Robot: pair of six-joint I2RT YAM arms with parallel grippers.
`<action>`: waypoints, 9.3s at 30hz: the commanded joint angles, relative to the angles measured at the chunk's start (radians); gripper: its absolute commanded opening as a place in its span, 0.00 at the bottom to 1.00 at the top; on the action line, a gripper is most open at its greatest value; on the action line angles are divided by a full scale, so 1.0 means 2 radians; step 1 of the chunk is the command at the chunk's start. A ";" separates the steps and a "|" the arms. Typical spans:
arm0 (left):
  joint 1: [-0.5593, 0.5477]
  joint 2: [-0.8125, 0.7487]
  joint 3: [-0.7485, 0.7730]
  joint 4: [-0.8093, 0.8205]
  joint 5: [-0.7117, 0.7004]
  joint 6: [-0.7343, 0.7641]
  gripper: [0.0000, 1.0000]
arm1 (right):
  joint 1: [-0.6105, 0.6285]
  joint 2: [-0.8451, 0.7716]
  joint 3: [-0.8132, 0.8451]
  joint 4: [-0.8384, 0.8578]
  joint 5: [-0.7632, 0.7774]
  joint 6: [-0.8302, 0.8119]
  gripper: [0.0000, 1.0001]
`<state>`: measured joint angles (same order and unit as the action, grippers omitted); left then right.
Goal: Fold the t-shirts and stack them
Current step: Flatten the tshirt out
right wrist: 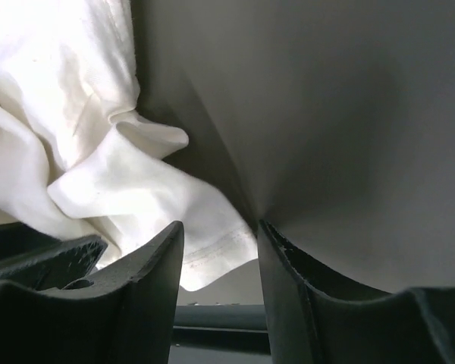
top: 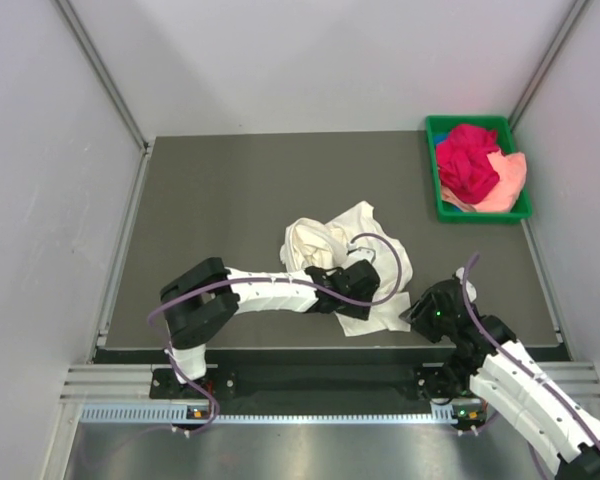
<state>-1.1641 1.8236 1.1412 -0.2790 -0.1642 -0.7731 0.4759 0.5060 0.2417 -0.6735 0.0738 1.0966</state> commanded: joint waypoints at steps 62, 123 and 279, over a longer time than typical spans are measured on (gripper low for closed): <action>0.177 -0.355 -0.080 -0.239 0.034 -0.017 0.48 | 0.005 -0.006 0.269 0.029 0.143 -0.129 0.00; 0.372 0.226 0.312 -0.184 0.022 0.040 0.50 | -0.009 0.314 0.343 0.361 0.189 -0.300 0.00; 0.382 -0.515 0.419 -0.232 0.024 0.030 0.00 | -0.093 0.119 0.950 -0.069 -0.052 -0.307 0.00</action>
<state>-0.4164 0.7479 1.9327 -0.7616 -0.1345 -0.7113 0.2855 0.6643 2.1014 -0.8116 -0.0555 0.4820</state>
